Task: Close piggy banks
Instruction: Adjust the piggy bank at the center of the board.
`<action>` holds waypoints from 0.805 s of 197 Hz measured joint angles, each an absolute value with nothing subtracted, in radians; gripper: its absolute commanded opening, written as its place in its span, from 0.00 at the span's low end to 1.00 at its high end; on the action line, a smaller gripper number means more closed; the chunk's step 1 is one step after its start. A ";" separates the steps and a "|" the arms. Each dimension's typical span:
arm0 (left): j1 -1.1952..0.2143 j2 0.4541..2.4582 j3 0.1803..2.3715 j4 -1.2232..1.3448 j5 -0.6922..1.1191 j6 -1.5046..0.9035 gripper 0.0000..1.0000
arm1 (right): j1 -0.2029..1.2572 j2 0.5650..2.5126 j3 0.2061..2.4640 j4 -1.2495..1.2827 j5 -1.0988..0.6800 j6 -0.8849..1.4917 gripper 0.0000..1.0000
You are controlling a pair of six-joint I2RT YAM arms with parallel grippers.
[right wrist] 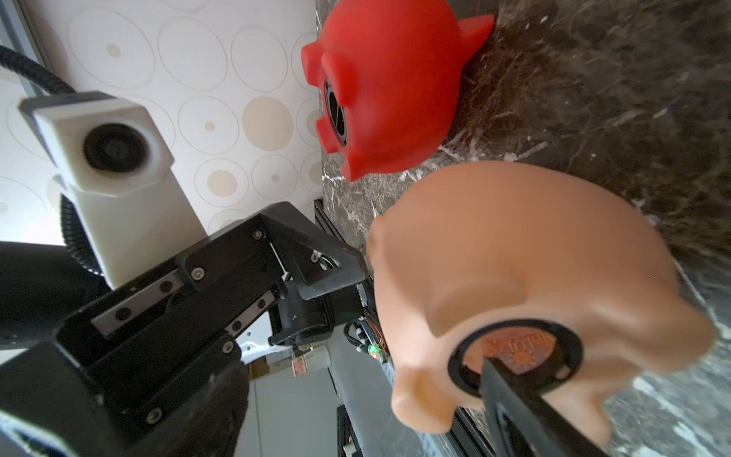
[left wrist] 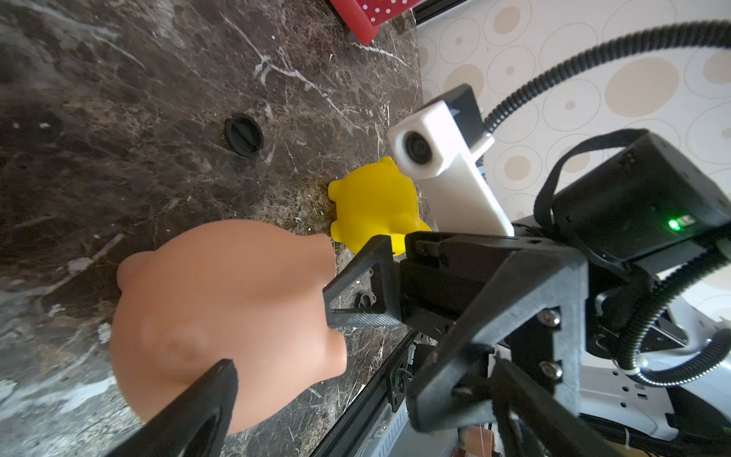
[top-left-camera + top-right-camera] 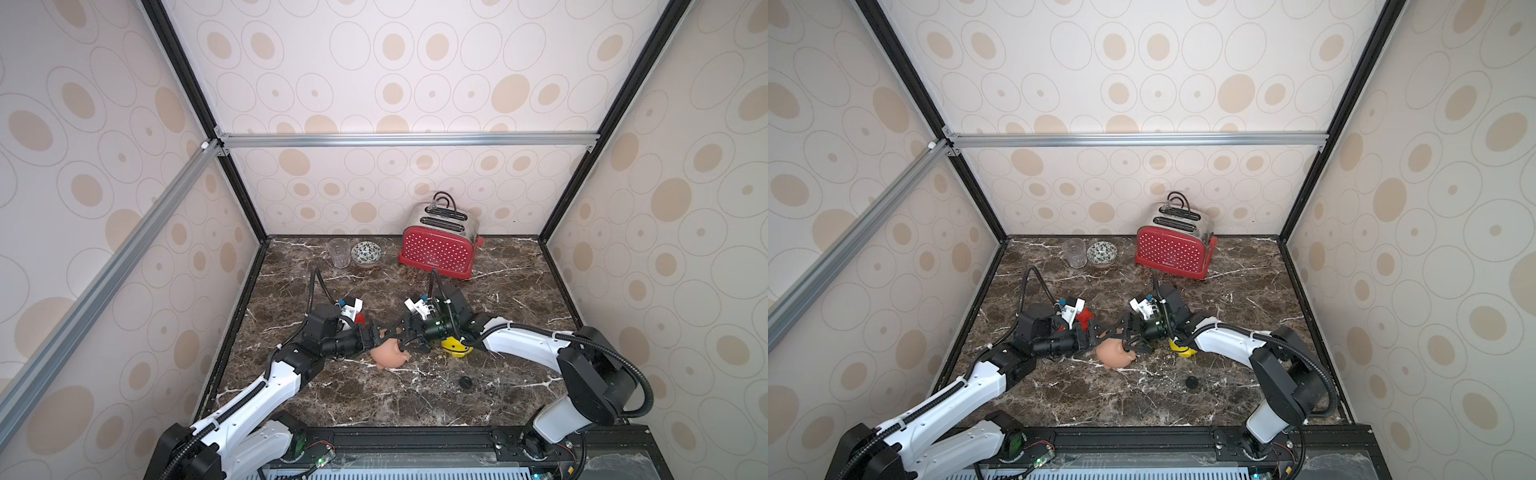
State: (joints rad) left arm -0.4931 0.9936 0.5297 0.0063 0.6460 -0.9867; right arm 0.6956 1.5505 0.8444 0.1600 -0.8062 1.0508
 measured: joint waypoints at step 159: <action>-0.491 1.014 0.746 -0.273 0.533 -0.838 0.99 | 0.707 1.250 0.874 -0.246 -0.502 1.002 0.85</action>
State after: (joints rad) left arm -0.4908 1.0138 0.7460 -0.2726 0.5331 -0.8375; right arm 0.7067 1.2499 0.8742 -0.2459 -0.5022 1.0016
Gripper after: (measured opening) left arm 0.994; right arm 0.858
